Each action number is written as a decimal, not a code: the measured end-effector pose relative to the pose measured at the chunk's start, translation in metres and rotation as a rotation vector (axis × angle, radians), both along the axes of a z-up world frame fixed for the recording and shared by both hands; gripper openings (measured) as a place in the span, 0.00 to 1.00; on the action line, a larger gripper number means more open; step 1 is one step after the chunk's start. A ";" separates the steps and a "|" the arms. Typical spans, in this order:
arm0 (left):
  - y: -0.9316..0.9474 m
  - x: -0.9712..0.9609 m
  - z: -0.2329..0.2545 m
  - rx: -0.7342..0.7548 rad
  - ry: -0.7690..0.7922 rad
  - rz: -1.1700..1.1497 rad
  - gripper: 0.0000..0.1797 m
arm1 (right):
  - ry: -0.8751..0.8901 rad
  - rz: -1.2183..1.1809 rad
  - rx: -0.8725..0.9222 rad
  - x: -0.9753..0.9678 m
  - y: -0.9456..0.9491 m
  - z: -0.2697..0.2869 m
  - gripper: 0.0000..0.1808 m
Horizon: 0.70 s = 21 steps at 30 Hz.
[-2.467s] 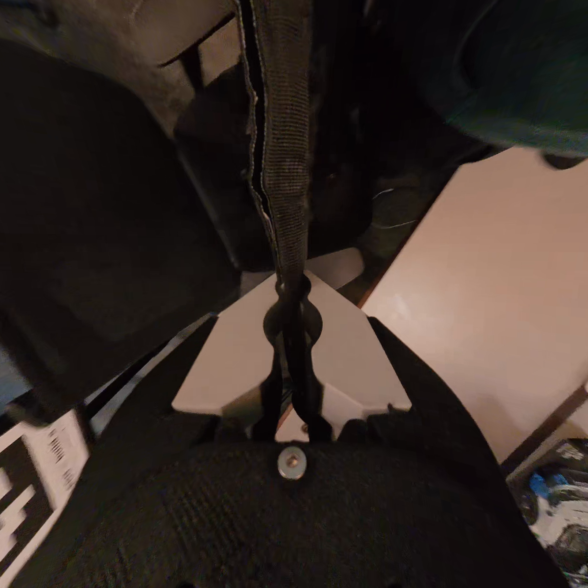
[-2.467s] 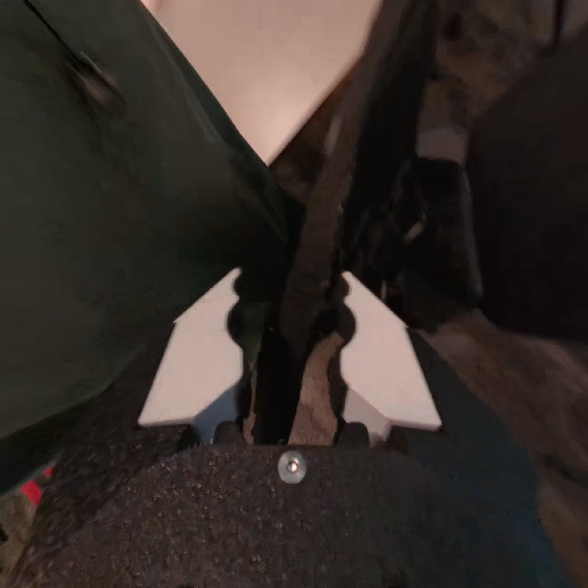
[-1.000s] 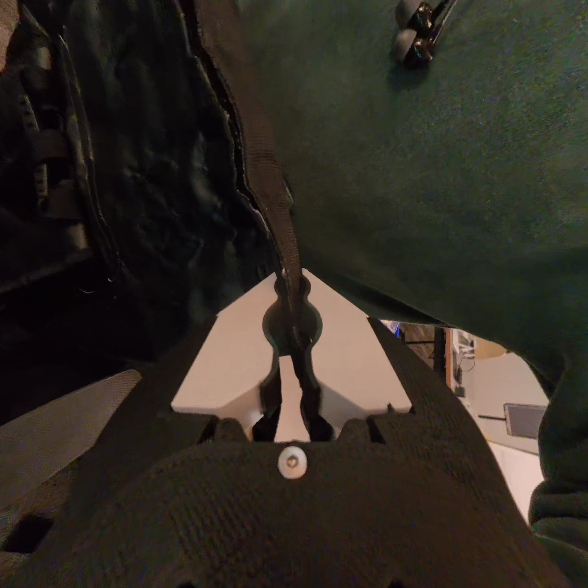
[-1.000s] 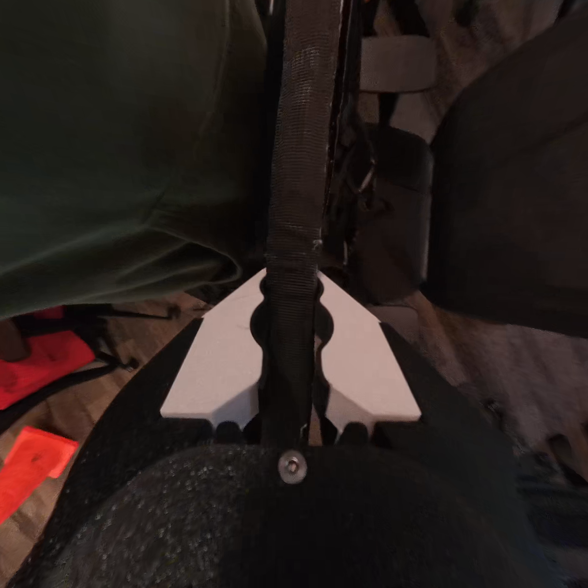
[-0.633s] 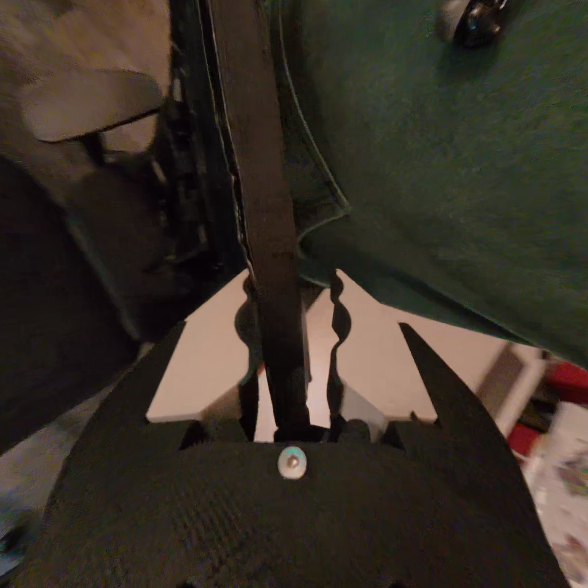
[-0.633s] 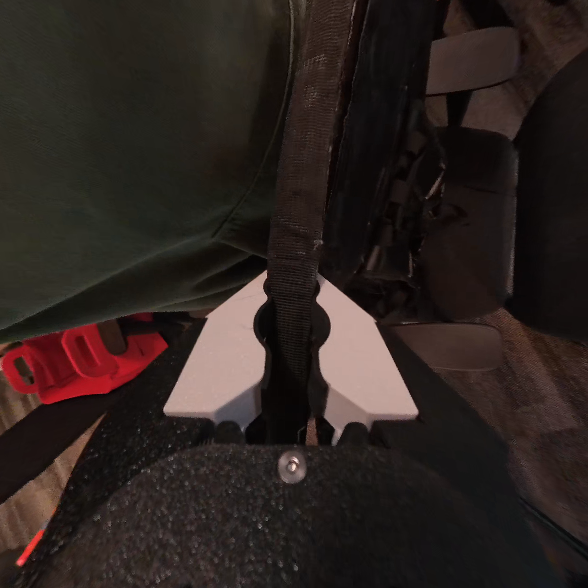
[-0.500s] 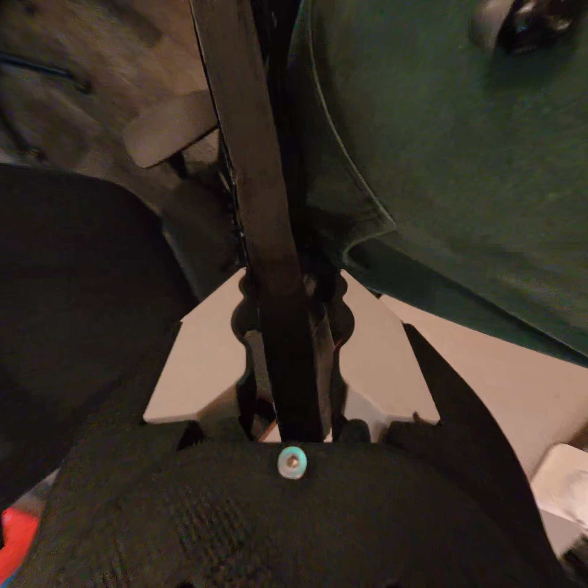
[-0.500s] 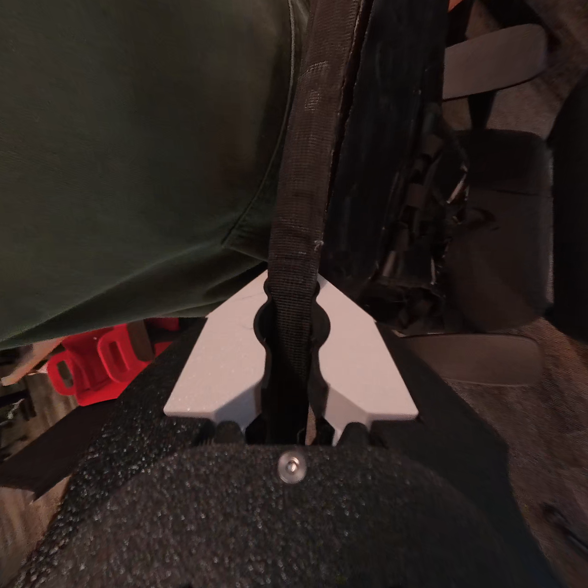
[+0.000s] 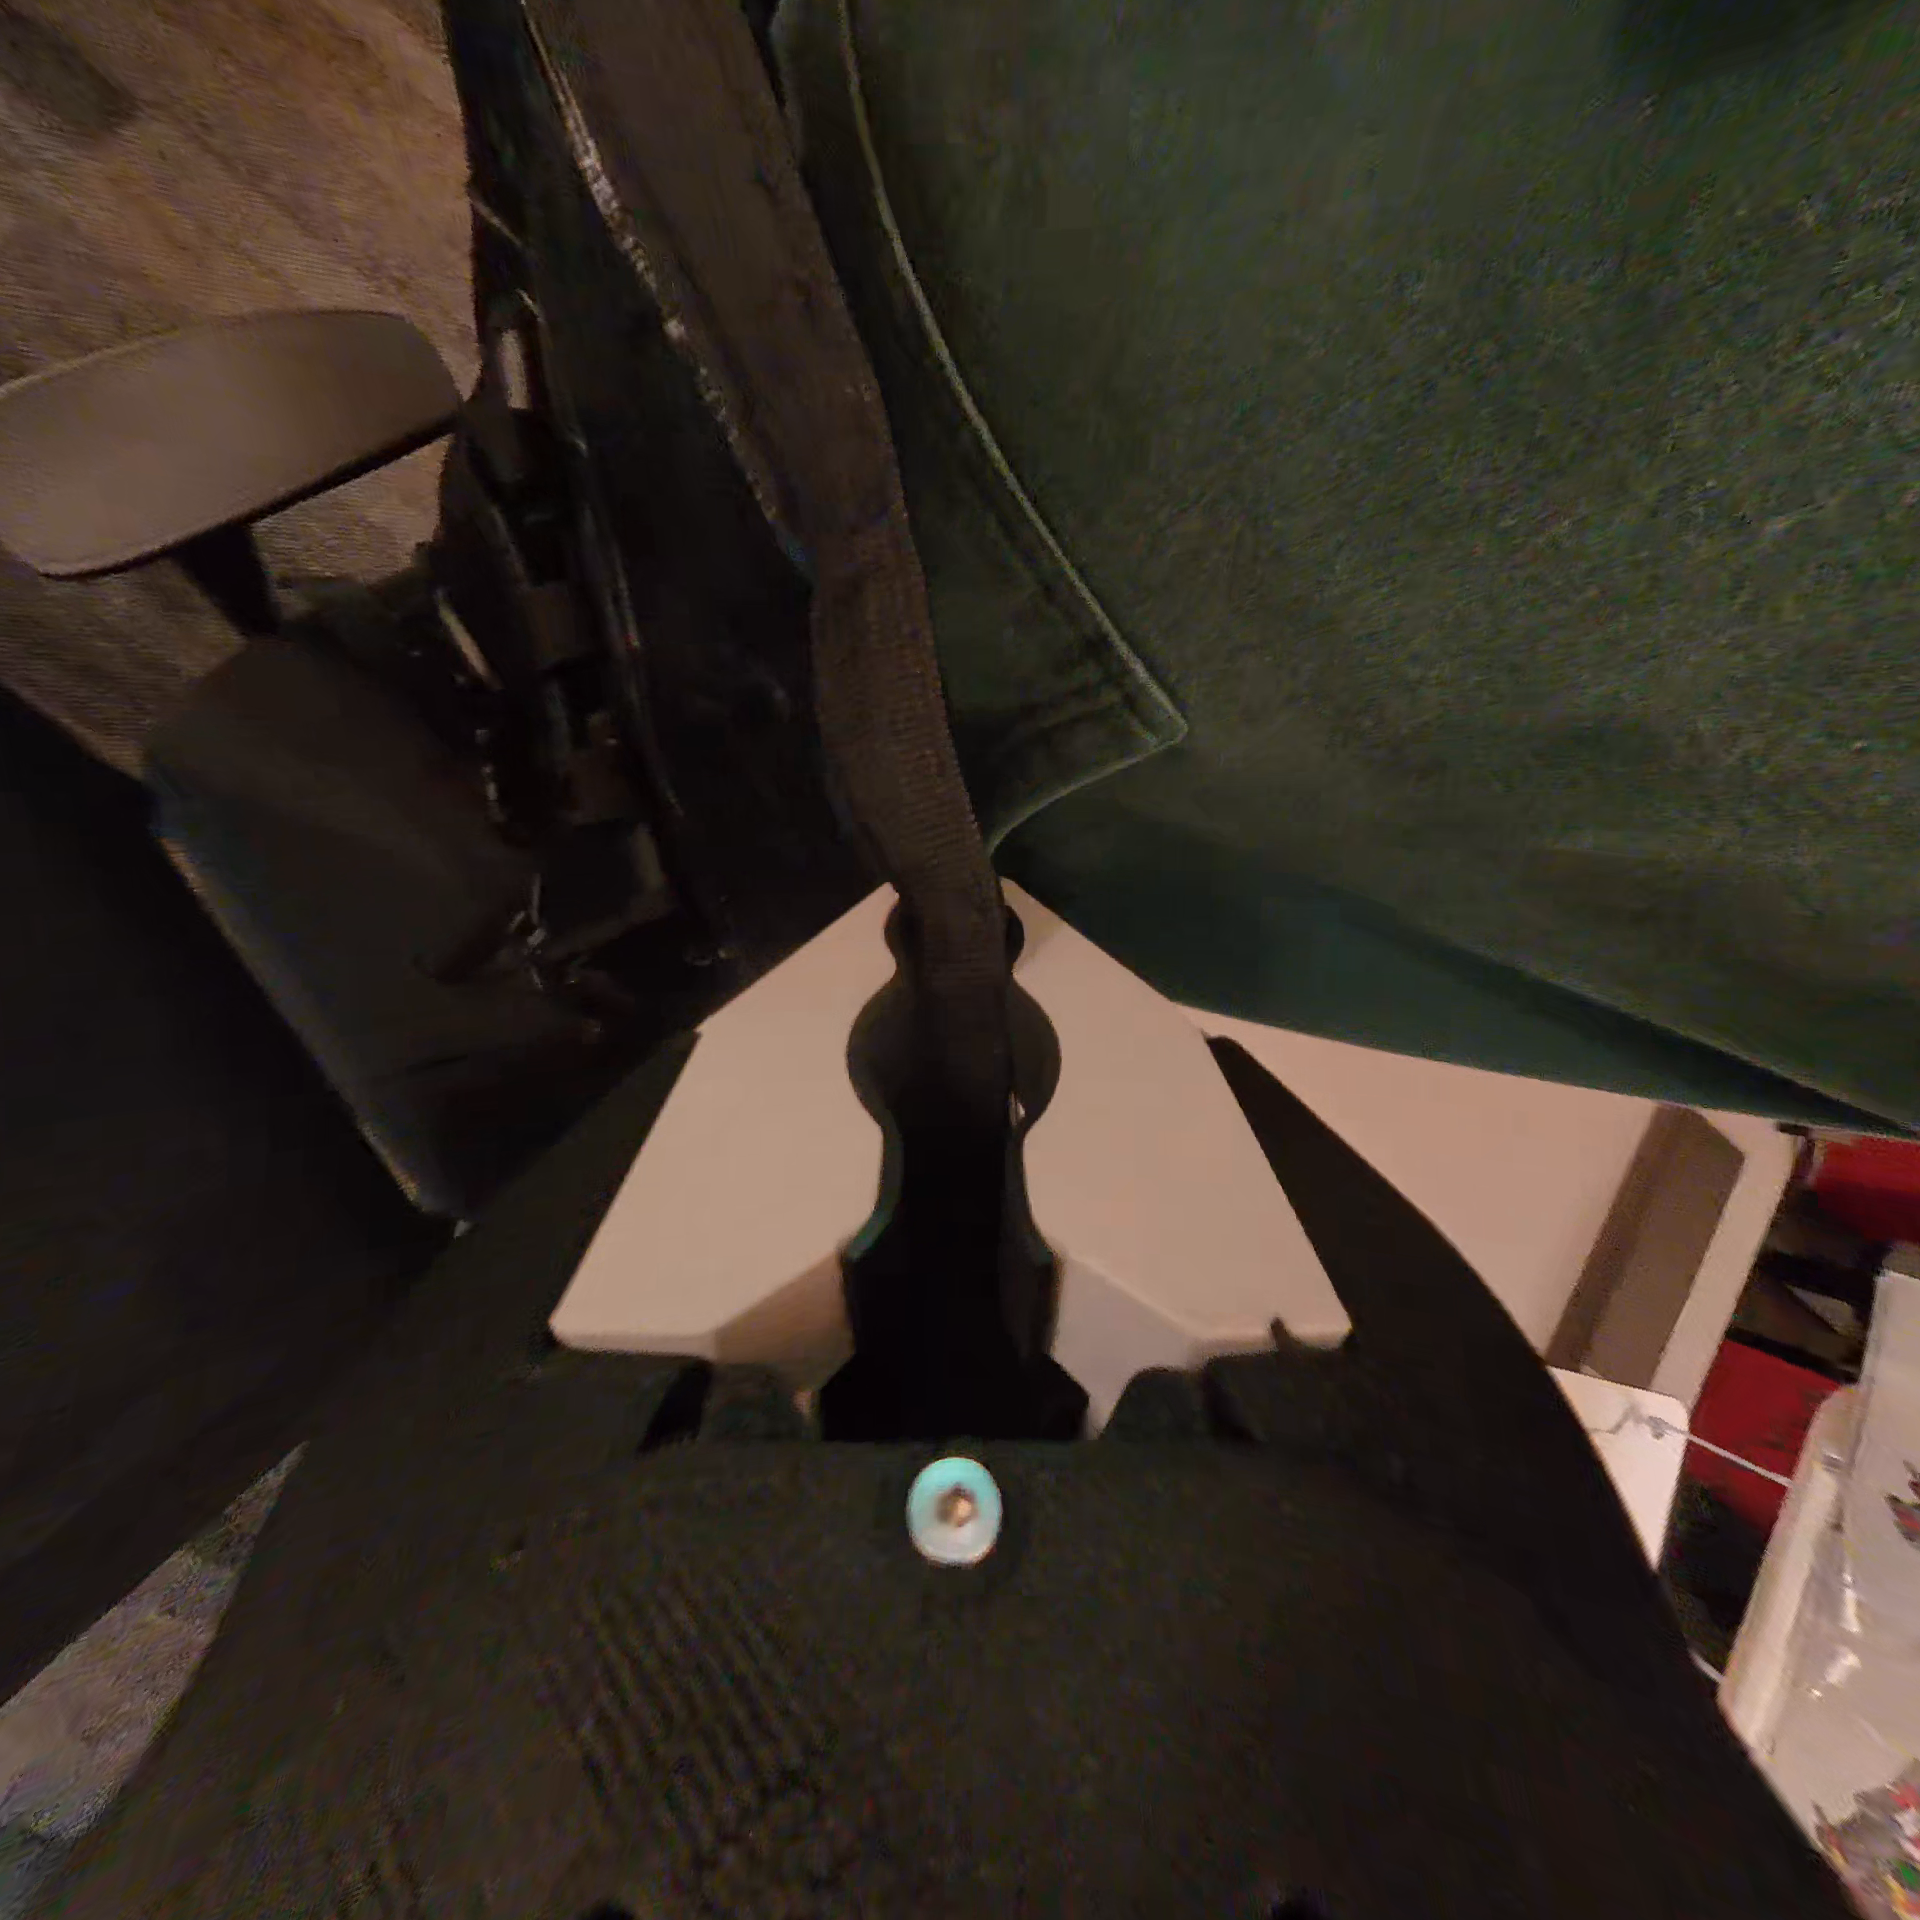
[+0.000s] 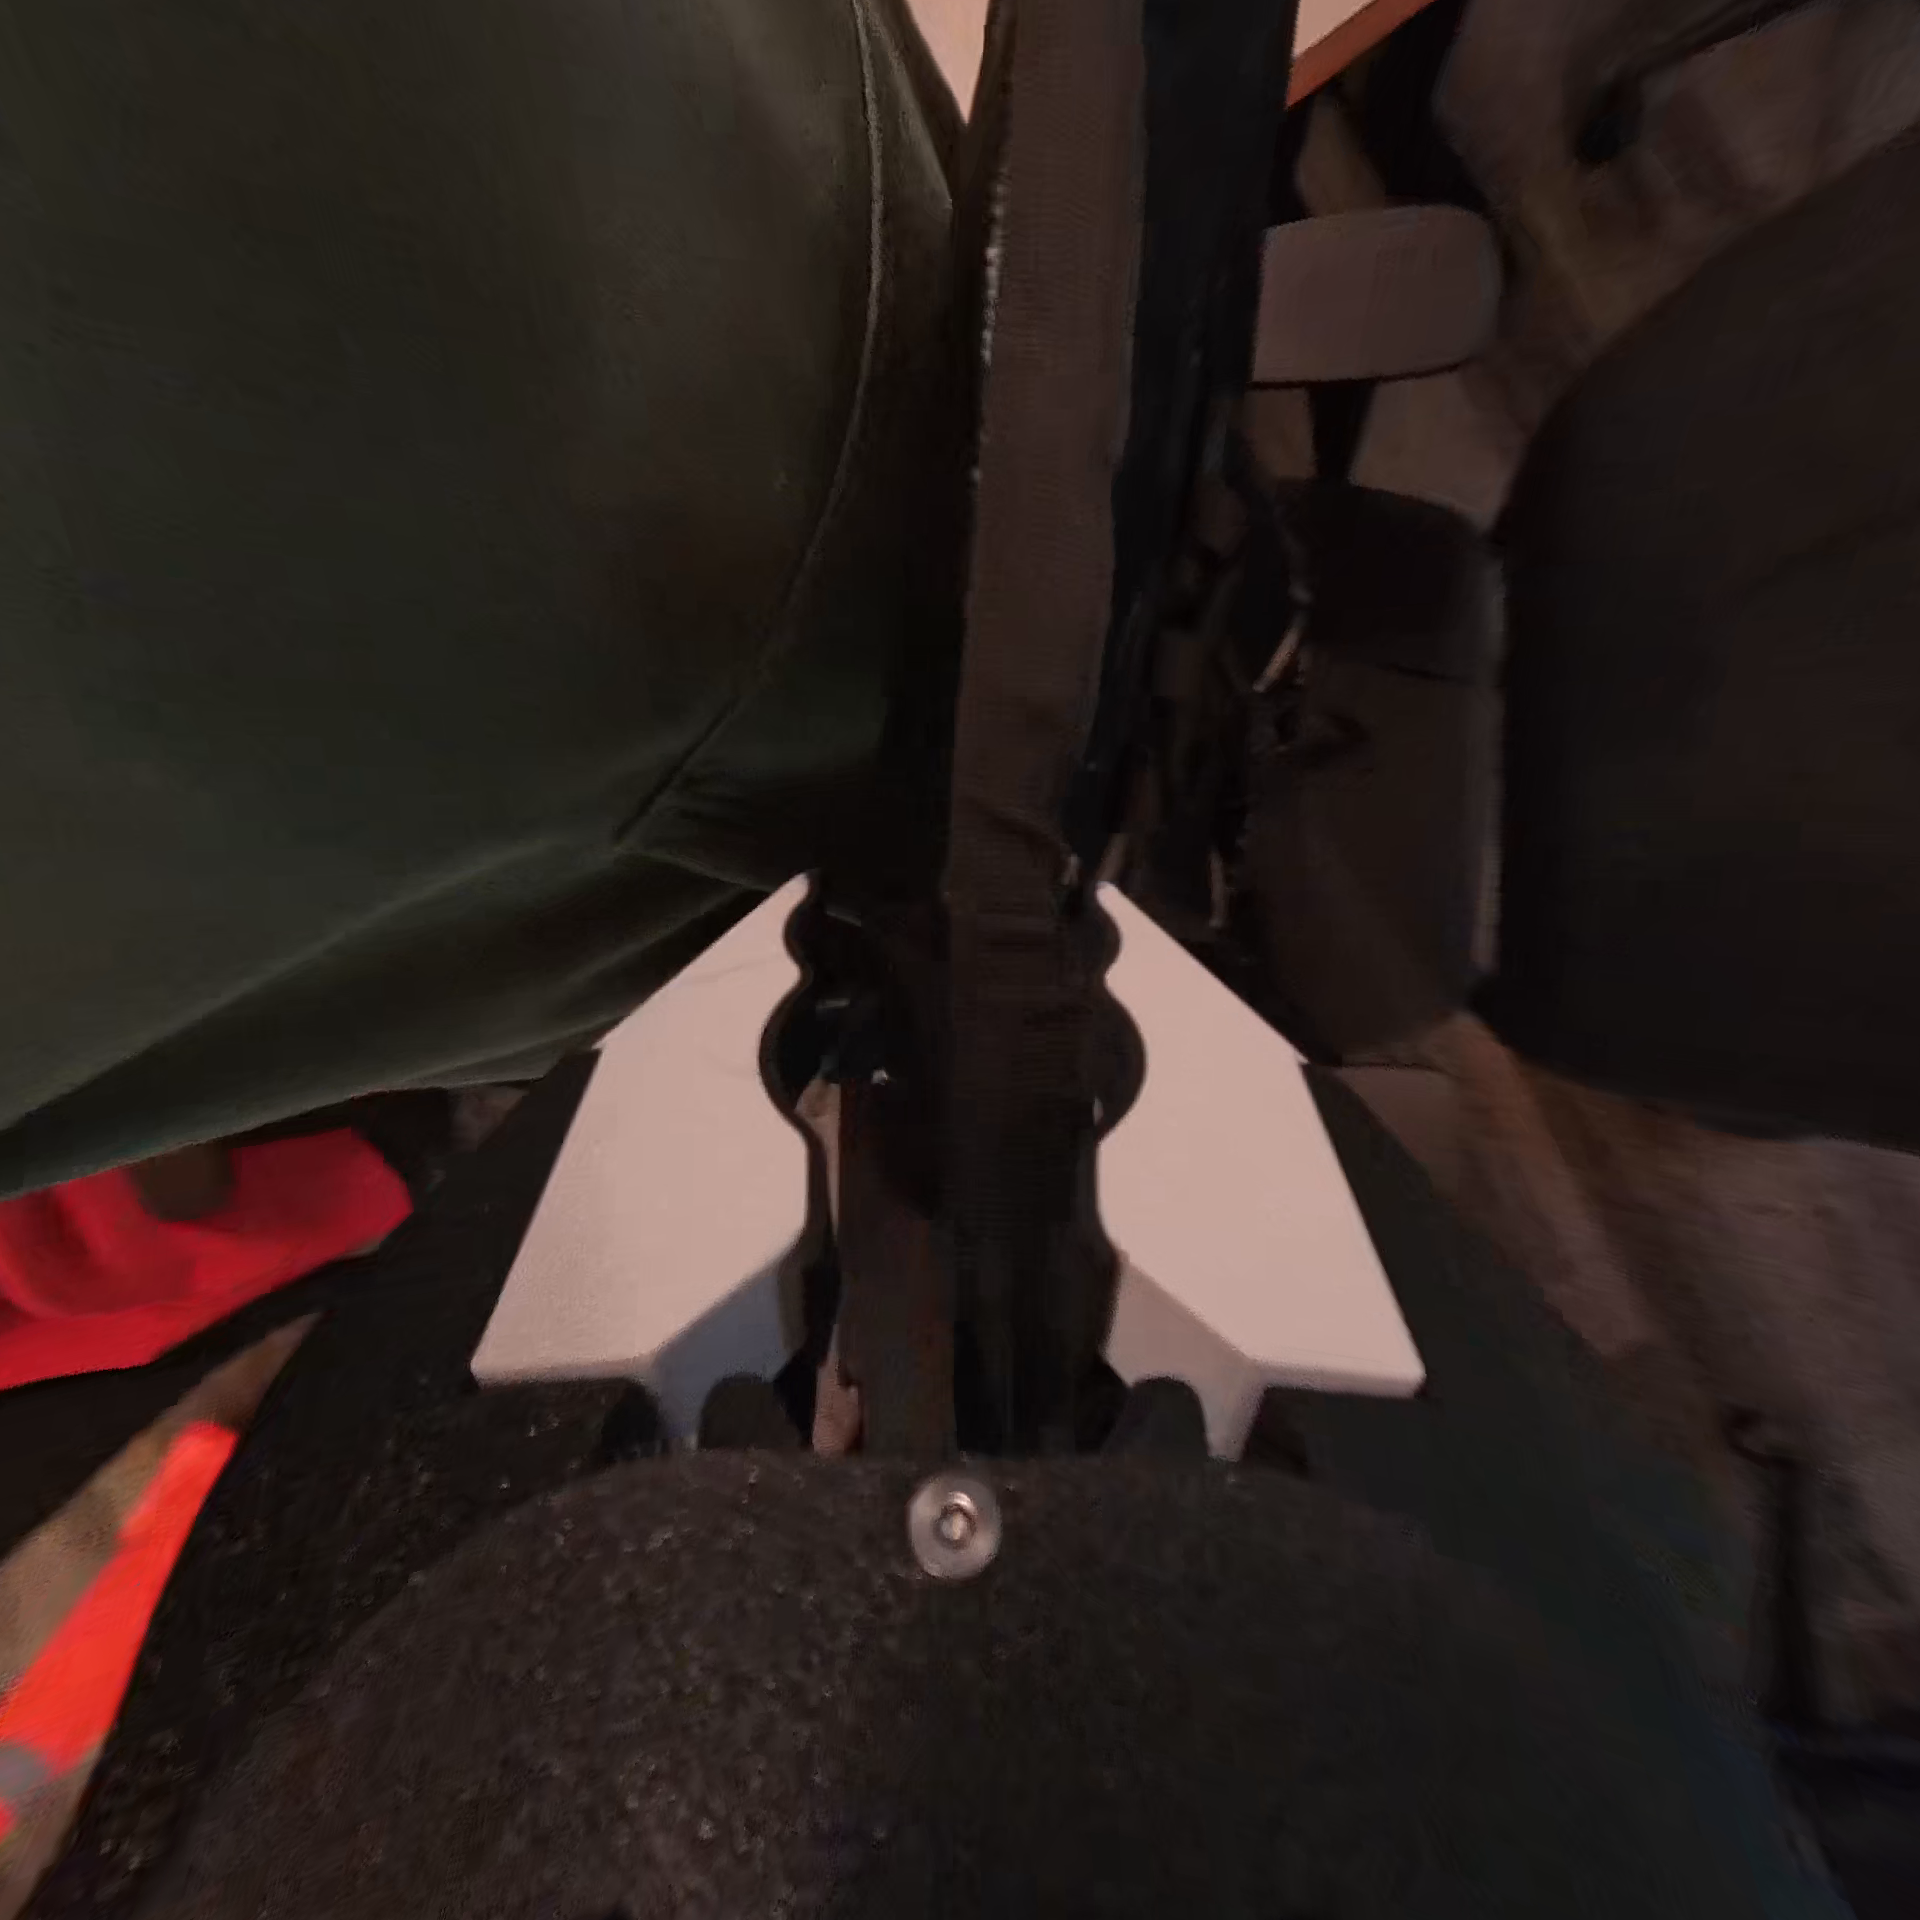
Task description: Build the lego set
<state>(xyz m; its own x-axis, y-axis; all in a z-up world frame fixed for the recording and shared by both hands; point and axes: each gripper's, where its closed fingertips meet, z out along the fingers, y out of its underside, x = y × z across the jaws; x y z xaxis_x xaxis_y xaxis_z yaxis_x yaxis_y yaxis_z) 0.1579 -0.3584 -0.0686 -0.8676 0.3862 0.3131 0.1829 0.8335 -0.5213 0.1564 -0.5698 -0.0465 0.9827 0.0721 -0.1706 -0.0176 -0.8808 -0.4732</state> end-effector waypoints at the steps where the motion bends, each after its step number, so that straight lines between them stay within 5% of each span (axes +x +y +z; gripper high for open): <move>1: 0.000 0.000 0.000 0.002 0.017 -0.004 0.05 | -0.060 0.010 -0.001 0.002 0.004 0.000 0.28; 3: -0.003 -0.001 0.001 0.004 0.047 -0.012 0.04 | -0.136 0.036 0.019 0.003 0.015 0.000 0.30; 5: -0.004 -0.001 0.001 0.009 0.064 -0.026 0.04 | -0.185 0.066 -0.039 0.007 0.016 -0.010 0.22; 11: -0.006 0.004 0.002 0.014 0.093 0.034 0.04 | 0.073 0.038 0.021 -0.008 0.009 0.001 0.07; 21: -0.003 0.001 0.004 -0.019 0.063 0.104 0.03 | 0.171 0.013 0.053 -0.020 0.001 0.006 0.05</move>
